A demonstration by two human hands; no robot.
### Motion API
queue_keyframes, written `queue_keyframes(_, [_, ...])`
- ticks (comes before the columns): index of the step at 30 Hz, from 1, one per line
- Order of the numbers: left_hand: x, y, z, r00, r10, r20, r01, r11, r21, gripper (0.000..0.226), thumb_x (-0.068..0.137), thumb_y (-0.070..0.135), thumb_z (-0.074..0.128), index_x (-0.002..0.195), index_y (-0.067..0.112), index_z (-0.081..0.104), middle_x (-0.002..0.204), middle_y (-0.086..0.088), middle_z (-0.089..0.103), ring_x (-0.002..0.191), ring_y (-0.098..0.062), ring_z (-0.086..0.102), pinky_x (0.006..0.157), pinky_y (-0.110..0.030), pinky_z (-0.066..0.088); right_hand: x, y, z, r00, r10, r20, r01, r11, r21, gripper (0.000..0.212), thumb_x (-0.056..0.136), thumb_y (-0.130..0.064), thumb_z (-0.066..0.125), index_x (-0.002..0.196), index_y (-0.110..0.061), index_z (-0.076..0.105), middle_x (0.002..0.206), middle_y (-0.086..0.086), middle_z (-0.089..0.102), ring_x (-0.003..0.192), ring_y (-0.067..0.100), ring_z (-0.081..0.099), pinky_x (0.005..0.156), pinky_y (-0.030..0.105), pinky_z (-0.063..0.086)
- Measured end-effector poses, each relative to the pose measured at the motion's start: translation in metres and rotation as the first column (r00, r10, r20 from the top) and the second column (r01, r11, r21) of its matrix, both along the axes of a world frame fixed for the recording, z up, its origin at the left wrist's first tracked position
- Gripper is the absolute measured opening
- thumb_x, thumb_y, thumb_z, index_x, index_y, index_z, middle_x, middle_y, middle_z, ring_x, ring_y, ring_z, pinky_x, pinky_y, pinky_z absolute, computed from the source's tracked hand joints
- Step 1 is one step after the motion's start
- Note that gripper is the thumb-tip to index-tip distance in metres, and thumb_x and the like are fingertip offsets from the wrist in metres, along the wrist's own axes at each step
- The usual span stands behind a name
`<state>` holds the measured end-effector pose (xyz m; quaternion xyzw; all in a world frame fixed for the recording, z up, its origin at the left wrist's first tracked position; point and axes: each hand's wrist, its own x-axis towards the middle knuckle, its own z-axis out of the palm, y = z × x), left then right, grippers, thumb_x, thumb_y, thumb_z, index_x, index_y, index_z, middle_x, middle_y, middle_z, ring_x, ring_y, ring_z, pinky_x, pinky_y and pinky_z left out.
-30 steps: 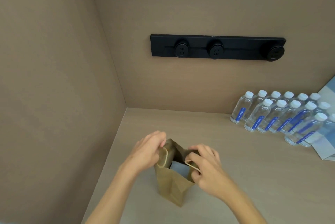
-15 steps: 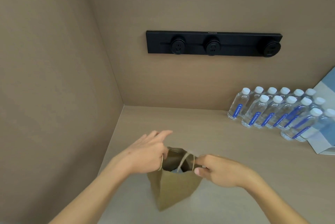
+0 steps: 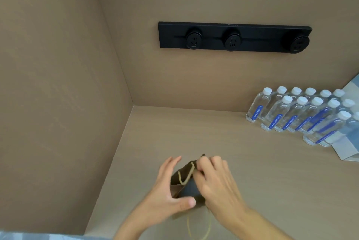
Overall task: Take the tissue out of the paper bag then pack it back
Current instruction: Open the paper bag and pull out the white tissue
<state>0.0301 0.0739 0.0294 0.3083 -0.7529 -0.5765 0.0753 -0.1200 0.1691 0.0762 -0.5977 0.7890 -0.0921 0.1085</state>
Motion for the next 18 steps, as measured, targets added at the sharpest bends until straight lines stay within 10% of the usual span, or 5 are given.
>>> queue_keyframes(3, [-0.004,0.009,-0.011,0.980,0.187,-0.062,-0.189,0.981,-0.034,0.104,0.058,0.037,0.085,0.137,0.056,0.021,0.148,0.021,0.016,0.139,0.010,0.017,0.107,-0.011,0.025,0.002,0.001,0.005,0.974,0.224,0.036,-0.227,0.969,0.100,0.008,0.089,-0.019,0.044,0.089,-0.019,0.052,0.094,-0.001,0.054,0.087,0.019,0.051,0.067,0.020,0.026])
queue_keyframes(6, [-0.008,0.013,-0.015,0.921,0.386,-0.052,-0.389,0.905,-0.169,0.097,0.064,0.001,0.071,0.135,0.051,0.028,0.136,0.016,0.029,0.128,-0.001,0.037,0.109,-0.032,0.037,0.004,-0.002,0.008,0.868,0.417,-0.272,-0.349,0.899,0.265,0.027,0.083,-0.008,0.052,0.107,-0.012,0.065,0.098,0.007,0.067,0.083,0.029,0.067,0.061,0.034,0.049])
queue_keyframes(11, [-0.009,0.022,-0.007,0.878,0.473,-0.067,-0.458,0.795,-0.398,0.059,0.077,0.003,0.070,0.087,0.046,0.031,0.081,0.012,0.046,0.068,-0.005,0.049,0.056,-0.018,0.040,-0.005,-0.021,0.002,0.823,0.490,-0.287,-0.347,0.834,0.429,0.079,0.085,-0.001,0.057,0.151,-0.013,0.014,0.106,0.017,0.067,0.091,0.038,0.067,0.057,0.036,0.039])
queue_keyframes(14, [-0.005,0.021,0.006,0.920,0.390,-0.049,-0.350,0.758,-0.550,0.047,0.072,-0.009,0.056,0.073,0.031,0.032,0.066,0.010,0.037,0.055,-0.010,0.039,0.048,-0.026,0.033,-0.009,-0.024,0.002,0.815,0.553,-0.174,-0.352,0.710,0.610,0.042,0.085,-0.001,0.060,0.126,-0.006,0.051,0.103,0.019,0.067,0.080,0.037,0.064,0.057,0.036,0.045])
queue_keyframes(18, [0.003,0.015,0.015,0.949,0.259,0.180,-0.141,0.860,-0.490,0.042,0.077,-0.005,0.046,0.093,0.032,0.059,0.094,0.004,0.036,0.071,-0.024,0.050,0.065,-0.043,0.050,-0.013,-0.027,-0.005,0.820,0.570,-0.042,-0.297,0.489,0.820,0.033,0.091,-0.005,0.053,0.125,-0.006,0.056,0.116,0.019,0.060,0.088,0.035,0.059,0.064,0.034,0.043])
